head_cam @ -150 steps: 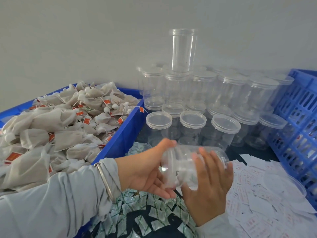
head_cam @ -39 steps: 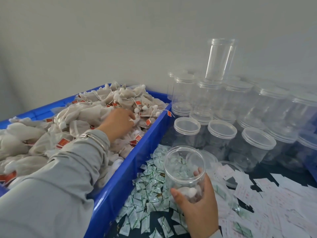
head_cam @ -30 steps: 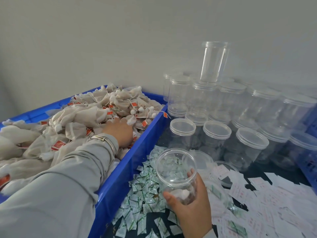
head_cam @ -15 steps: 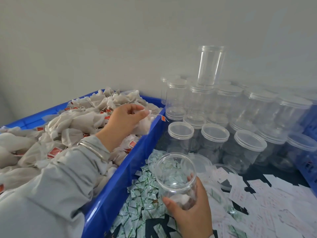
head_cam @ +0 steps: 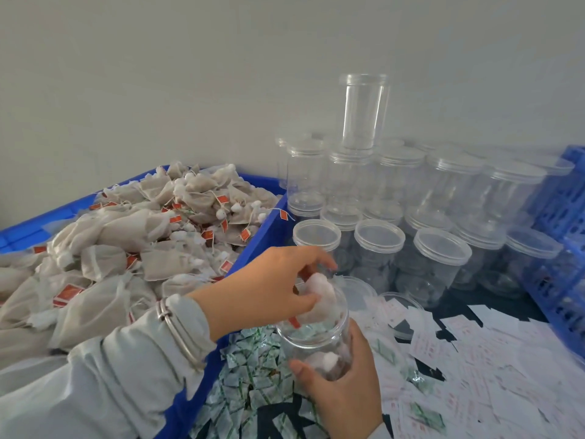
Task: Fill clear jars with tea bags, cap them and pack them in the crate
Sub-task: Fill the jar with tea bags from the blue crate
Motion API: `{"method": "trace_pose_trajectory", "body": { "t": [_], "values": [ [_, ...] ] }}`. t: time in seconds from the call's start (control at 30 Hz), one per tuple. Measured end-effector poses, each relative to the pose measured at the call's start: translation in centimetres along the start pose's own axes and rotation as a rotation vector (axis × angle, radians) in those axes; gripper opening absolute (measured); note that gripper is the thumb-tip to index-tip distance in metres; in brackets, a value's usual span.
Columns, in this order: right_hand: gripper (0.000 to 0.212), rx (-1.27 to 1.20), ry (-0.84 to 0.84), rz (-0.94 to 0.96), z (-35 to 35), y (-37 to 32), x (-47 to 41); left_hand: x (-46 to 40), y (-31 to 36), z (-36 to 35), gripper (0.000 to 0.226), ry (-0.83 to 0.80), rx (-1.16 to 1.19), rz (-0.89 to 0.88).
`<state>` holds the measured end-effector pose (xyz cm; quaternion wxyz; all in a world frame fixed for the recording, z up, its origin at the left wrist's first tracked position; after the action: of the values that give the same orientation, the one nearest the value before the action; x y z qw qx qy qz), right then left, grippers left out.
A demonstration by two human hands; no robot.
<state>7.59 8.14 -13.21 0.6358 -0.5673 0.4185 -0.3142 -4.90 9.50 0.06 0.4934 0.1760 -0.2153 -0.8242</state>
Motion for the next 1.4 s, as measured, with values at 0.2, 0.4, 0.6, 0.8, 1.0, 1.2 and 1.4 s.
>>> {"method": "trace_pose_trajectory", "body": {
  "t": [0.2,0.4,0.6,0.8,1.0,1.2,1.4],
  "values": [
    [0.102,-0.032,0.072,0.026,0.3,0.2,0.2,0.1,0.0,0.4,0.018,0.063,-0.202,-0.056],
    [0.102,-0.045,0.102,0.03,0.3,0.3,0.3,0.5,-2.0,2.8,0.015,0.231,-0.034,0.037],
    [0.085,-0.087,0.081,0.072,0.1,-0.3,0.5,2.2,-8.0,7.5,0.013,0.534,-0.148,0.445],
    [0.085,-0.056,0.073,0.031,0.2,-0.1,0.7,3.9,-14.2,5.6,0.031,-0.084,-0.48,1.027],
    [0.101,-0.012,0.054,-0.001,0.4,0.1,0.7,3.4,-13.7,5.0,0.029,-0.168,-0.531,1.061],
    [0.099,0.003,0.042,-0.017,0.4,0.5,0.6,4.7,-12.6,6.5,0.048,-0.18,-0.369,1.061],
    [0.097,-0.002,0.027,-0.018,0.2,0.5,0.6,5.4,-12.3,8.4,0.012,-0.053,-0.443,1.034]
  ]
}}
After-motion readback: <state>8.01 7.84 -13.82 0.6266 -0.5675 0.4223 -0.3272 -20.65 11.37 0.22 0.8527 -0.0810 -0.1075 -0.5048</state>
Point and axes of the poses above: each hand's wrist, its own x-axis away from the middle knuckle, its own z-axis out of the back of the hand, y = z × x, the point moved 4 cm from there along -x, towards the middle knuckle, and after that the axes turned 15 degrees about -y, right-handed, at the moved point
